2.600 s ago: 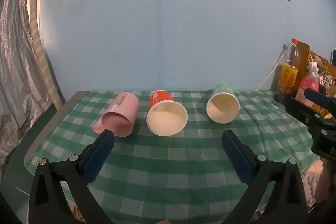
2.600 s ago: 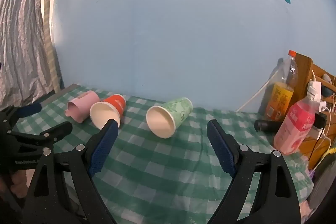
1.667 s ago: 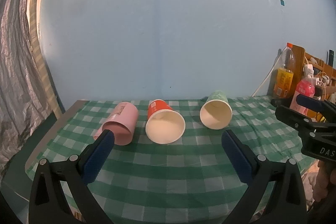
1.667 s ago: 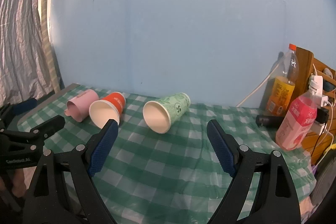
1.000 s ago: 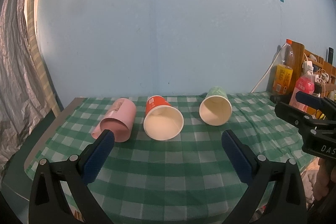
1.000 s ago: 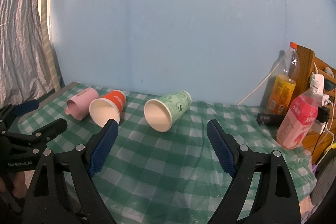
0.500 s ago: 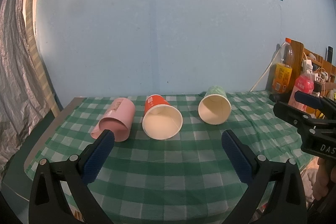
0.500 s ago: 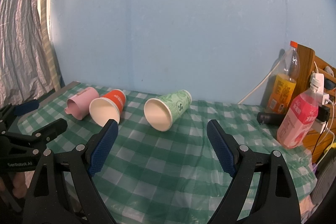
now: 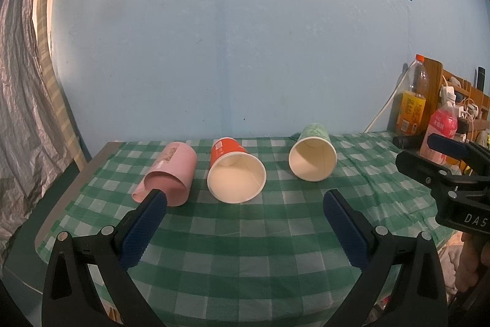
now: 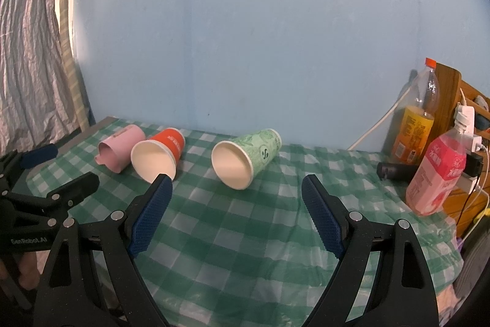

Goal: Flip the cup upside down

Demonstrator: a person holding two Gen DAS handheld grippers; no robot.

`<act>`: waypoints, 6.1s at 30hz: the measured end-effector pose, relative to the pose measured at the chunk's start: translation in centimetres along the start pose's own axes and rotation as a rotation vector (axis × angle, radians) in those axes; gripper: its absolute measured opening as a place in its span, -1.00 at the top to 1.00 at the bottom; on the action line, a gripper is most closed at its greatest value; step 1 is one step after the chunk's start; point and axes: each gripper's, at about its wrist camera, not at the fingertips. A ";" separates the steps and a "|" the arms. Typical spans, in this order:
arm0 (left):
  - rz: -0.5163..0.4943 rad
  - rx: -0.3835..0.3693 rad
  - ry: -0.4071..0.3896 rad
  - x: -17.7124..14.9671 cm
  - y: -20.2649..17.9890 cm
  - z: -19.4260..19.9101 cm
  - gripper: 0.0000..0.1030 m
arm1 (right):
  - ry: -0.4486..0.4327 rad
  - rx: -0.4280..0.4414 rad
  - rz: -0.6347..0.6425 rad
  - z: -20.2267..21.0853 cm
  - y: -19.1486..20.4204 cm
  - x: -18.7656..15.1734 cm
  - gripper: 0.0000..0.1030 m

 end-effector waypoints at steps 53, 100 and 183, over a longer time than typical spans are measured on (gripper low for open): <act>-0.066 0.068 0.549 9.1 -1.8 -20.1 -1.00 | 0.447 0.293 -0.320 -17.7 -6.2 10.2 -0.67; -0.287 -0.220 0.602 3.2 -7.4 -14.3 -0.53 | 0.428 0.303 -0.287 -11.2 -6.9 5.9 -0.67; -0.097 -0.029 0.623 1.6 2.3 -15.5 -0.77 | 0.716 0.419 -0.533 -19.7 -2.3 0.1 -0.34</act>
Point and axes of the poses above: each gripper's, at about its wrist camera, not at the fingertips, and z roughly against the way its jaws point, y to its left, x to its top, and after that the axes turned 11 degrees about x, right-handed
